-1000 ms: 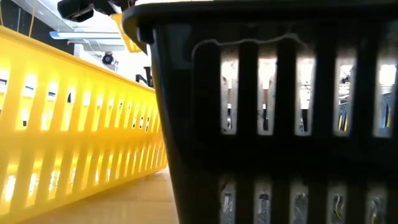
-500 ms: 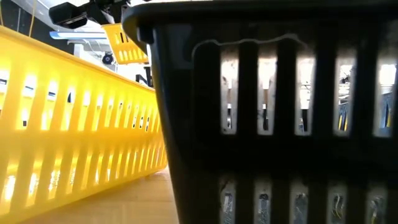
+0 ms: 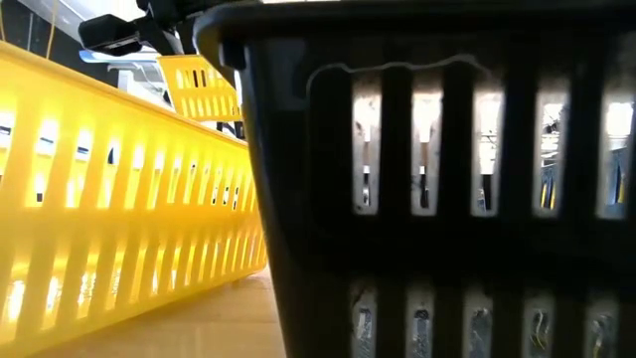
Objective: Stack baskets on shelf by color
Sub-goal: Put the bottom left yellow basket on the shelf
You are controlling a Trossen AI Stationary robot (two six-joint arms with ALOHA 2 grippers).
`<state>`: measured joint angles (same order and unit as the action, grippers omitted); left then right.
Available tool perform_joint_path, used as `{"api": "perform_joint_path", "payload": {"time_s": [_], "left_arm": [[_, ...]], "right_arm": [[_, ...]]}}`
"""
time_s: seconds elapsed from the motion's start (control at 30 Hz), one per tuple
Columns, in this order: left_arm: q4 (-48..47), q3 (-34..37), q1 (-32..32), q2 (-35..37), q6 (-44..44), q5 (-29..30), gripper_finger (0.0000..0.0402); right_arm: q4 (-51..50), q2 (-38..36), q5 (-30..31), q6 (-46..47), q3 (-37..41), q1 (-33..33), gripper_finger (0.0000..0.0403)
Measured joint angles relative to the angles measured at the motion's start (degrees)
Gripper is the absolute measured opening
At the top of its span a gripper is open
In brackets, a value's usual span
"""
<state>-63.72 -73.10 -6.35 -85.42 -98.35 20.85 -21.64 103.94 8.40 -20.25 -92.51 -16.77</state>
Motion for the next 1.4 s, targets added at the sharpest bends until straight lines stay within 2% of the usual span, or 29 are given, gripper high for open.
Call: {"api": "perform_joint_path", "payload": {"time_s": [0.3,0.5,1.0,1.13,1.3,1.4], "left_arm": [[5.4,0.0,2.3,0.1,3.1,-0.6,0.0000],[8.8,0.0,4.0,0.1,6.0,-1.3,0.0000],[13.2,0.0,6.4,0.1,10.1,-3.5,0.0000],[14.3,0.0,7.0,0.1,11.6,-3.5,0.0000],[14.2,0.0,7.2,0.1,12.0,-3.5,0.0001],[14.1,0.0,7.2,0.1,12.0,-3.5,0.0005]], "right_arm": [[-3.8,1.7,1.2,2.3,0.0,0.4,0.0122],[-7.5,2.4,5.0,3.3,0.0,0.8,0.0122],[-15.4,2.8,5.1,9.8,0.0,2.9,0.0120],[-16.3,2.8,4.3,11.6,0.0,3.7,0.0090],[-17.7,2.8,2.5,13.0,0.0,4.7,0.0013],[-17.9,2.7,3.2,13.8,0.0,4.7,0.0011]]}}
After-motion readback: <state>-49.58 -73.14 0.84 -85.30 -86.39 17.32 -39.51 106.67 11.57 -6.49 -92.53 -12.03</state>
